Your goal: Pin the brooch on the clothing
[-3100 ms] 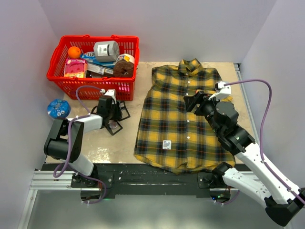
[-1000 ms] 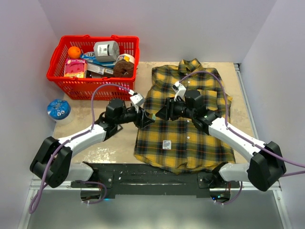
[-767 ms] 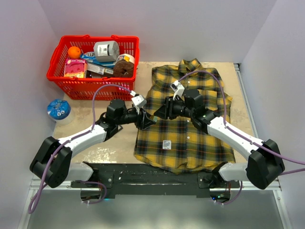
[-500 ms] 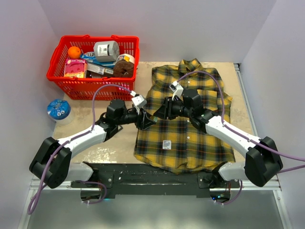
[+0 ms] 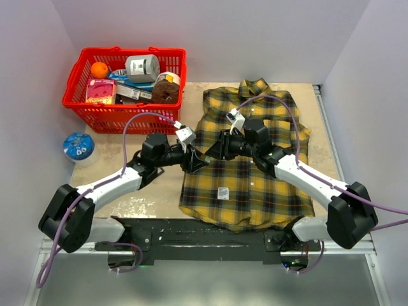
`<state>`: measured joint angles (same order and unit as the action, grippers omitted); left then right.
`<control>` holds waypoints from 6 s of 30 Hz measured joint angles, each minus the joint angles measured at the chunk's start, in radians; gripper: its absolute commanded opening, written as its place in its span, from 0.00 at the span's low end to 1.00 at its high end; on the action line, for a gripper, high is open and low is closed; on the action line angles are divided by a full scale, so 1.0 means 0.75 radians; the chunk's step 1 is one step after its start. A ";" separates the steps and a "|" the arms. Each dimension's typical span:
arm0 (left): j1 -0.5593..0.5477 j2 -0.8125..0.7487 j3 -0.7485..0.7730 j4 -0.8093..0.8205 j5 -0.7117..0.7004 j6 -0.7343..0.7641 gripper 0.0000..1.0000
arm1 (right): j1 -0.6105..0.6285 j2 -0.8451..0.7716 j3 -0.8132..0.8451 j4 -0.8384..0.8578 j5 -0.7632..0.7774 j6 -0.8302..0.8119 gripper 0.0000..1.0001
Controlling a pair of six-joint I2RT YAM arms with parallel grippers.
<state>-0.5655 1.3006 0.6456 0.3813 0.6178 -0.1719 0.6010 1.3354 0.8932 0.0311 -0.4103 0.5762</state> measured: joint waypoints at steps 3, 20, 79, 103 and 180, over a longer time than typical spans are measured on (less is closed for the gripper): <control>0.000 -0.002 0.000 0.005 0.000 0.000 0.28 | 0.000 0.001 0.000 0.000 0.000 0.001 0.32; 0.000 -0.007 0.000 0.007 -0.002 0.000 0.28 | 0.000 0.040 -0.013 0.016 -0.002 0.013 0.23; 0.255 0.060 0.004 0.660 0.465 -0.875 0.57 | -0.121 -0.194 -0.105 0.432 -0.281 0.082 0.00; 0.219 0.146 0.004 0.764 0.505 -1.023 0.00 | -0.104 -0.148 -0.105 0.467 -0.301 0.089 0.00; -0.697 0.039 0.300 -0.396 -1.514 0.635 0.79 | 0.027 0.018 -0.330 0.691 0.267 0.949 0.00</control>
<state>-1.0882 1.3300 0.8707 0.0845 -0.5175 0.3046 0.6216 1.3491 0.6460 0.5491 -0.2100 1.2877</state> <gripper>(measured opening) 0.606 0.036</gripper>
